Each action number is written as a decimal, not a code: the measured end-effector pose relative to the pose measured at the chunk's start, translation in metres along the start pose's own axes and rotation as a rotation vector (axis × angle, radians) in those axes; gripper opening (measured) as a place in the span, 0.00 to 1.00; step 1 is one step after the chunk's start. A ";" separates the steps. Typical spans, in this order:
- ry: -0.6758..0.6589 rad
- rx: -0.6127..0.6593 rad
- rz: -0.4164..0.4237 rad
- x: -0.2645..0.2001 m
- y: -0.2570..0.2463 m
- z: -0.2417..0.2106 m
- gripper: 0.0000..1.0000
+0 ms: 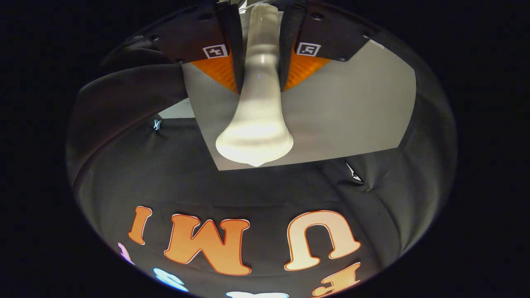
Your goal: Iron the clothes twice with a garment steamer, once on the left side and once on the right side.
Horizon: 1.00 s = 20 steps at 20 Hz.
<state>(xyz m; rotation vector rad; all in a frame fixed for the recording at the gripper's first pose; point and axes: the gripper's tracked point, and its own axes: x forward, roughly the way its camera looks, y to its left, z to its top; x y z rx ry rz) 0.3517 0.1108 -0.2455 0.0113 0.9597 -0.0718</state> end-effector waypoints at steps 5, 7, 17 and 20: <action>-0.036 -0.069 0.064 -0.014 0.017 0.000 0.35; -0.072 -0.068 0.059 -0.023 0.014 0.003 0.35; -0.210 -0.086 0.136 -0.078 0.018 -0.013 0.34; -0.252 -0.096 0.159 -0.099 0.021 -0.018 0.34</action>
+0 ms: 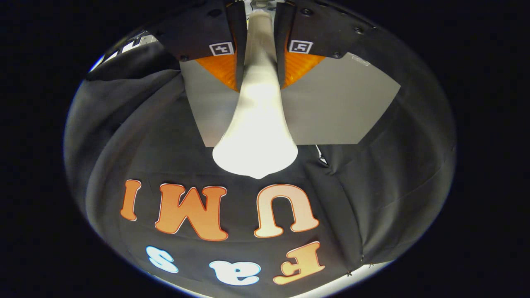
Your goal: Iron the clothes twice with a garment steamer, once on the left side and once on the right side.
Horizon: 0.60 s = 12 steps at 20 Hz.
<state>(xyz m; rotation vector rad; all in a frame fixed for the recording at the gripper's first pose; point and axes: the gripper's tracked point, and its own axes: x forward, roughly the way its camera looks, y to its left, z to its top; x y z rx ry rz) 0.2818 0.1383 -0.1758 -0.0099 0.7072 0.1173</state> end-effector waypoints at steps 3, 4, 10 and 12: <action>-0.063 -0.005 0.013 -0.027 0.004 0.003 0.34; -0.088 -0.009 0.014 -0.037 0.004 0.004 0.34; -0.244 -0.015 0.044 -0.118 -0.003 0.011 0.34; -0.282 -0.016 0.055 -0.147 -0.009 0.006 0.34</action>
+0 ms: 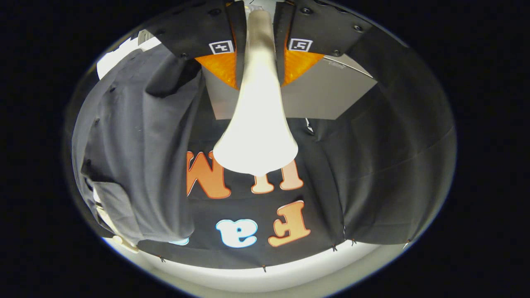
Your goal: Iron the clothes twice with a garment steamer, once on the left side and once on the right side.
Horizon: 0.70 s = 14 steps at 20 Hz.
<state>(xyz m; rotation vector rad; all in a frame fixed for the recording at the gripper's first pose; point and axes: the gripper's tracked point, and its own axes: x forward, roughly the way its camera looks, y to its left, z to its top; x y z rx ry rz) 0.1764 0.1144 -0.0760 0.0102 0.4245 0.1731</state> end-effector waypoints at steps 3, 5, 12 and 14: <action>-0.060 0.013 0.013 -0.049 -0.012 0.010 0.34; -0.098 0.032 0.004 -0.079 -0.027 0.012 0.34; -0.227 0.021 -0.120 -0.151 -0.109 0.019 0.34; -0.257 0.028 -0.155 -0.161 -0.132 0.022 0.34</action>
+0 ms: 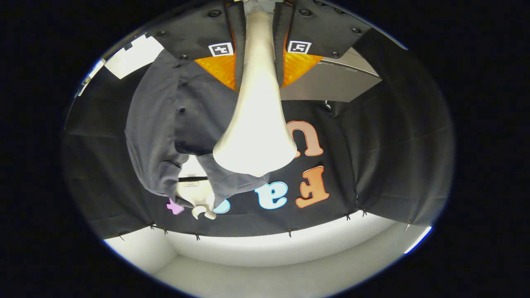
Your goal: Iron the clothes twice with a garment steamer, once on the left side and once on the right side.
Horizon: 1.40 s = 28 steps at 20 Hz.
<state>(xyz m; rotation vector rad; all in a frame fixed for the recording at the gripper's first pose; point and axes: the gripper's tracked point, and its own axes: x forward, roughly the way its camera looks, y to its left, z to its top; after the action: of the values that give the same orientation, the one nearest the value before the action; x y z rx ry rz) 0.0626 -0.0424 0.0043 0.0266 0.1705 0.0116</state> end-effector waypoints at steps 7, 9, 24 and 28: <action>-0.035 -0.007 -0.068 0.018 -0.071 0.005 0.34; -0.030 -0.013 -0.068 0.034 -0.081 0.003 0.34; 0.100 -0.025 -0.016 0.107 -0.111 -0.075 0.34; 0.144 -0.008 -0.015 0.111 -0.123 -0.110 0.34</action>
<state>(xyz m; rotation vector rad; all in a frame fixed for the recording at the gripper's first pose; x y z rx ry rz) 0.1545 -0.1610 -0.1264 0.0165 0.3146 -0.0006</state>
